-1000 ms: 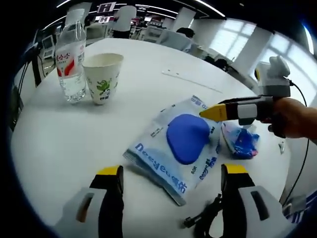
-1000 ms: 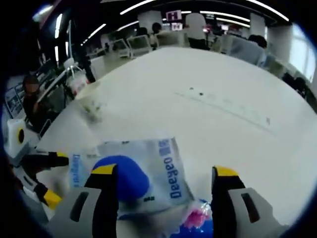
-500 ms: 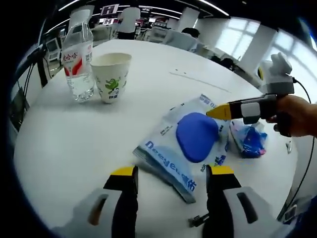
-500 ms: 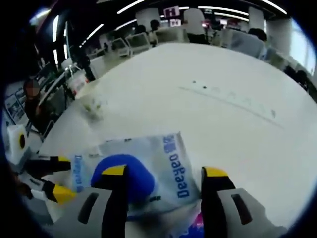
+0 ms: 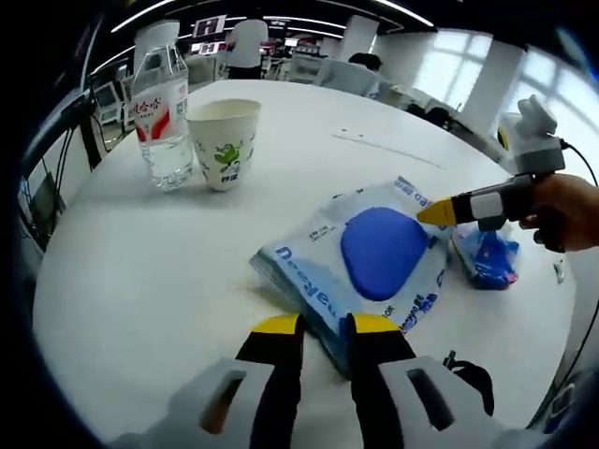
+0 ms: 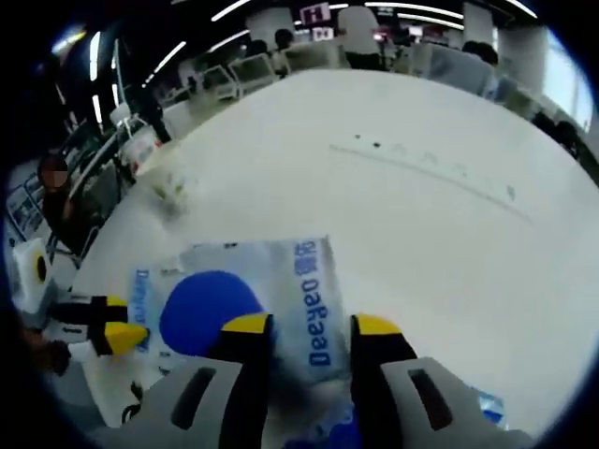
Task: Arrange the tabletop items into an orderly group along one side of the table until the central work area is clear of visible clutter.
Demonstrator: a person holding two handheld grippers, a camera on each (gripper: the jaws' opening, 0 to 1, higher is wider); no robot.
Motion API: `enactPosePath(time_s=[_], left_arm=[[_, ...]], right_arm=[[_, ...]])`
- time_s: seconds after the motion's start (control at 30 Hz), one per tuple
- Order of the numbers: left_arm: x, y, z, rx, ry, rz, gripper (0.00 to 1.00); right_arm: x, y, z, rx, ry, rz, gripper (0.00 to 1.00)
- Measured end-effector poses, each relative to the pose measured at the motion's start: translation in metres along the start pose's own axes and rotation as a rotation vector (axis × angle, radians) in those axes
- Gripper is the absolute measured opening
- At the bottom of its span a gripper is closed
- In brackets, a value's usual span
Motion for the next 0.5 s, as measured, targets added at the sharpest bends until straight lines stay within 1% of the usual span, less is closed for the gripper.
enactPosePath(time_s=[0.13,0.2,0.3,0.4,0.5], left_arm=[[0.001,-0.001,0.0,0.013,0.009,0.005,0.15],[0.001,-0.001,0.0,0.018,0.017,0.008,0.14],[0.0,0.0,0.0,0.004,0.03,0.008,0.13],[-0.001,0.0,-0.001,0.009,0.035,0.007,0.12],[-0.003,-0.002,0.0,0.004,0.036,-0.002,0.1]], right_arm=[[-0.002,0.003,0.0,0.008,0.026,0.001,0.15],[-0.005,0.003,0.001,0.018,0.027,-0.005,0.07],[-0.007,0.002,0.004,0.031,0.026,-0.006,0.01],[-0.008,0.004,0.007,0.032,0.03,-0.004,0.0],[-0.011,0.006,0.008,0.06,0.026,-0.005,0.0]])
Point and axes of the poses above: the point that each gripper's makers call its tool centre point, and the gripper's own axes: x roughly forward along the fingers, z roughly to its left, y roughly out of its underside, the point moved 5 cm from there along -x, roughly backward along the fingers, and after that the axes turned 6 degrees about -z, right-handed, at the moved point
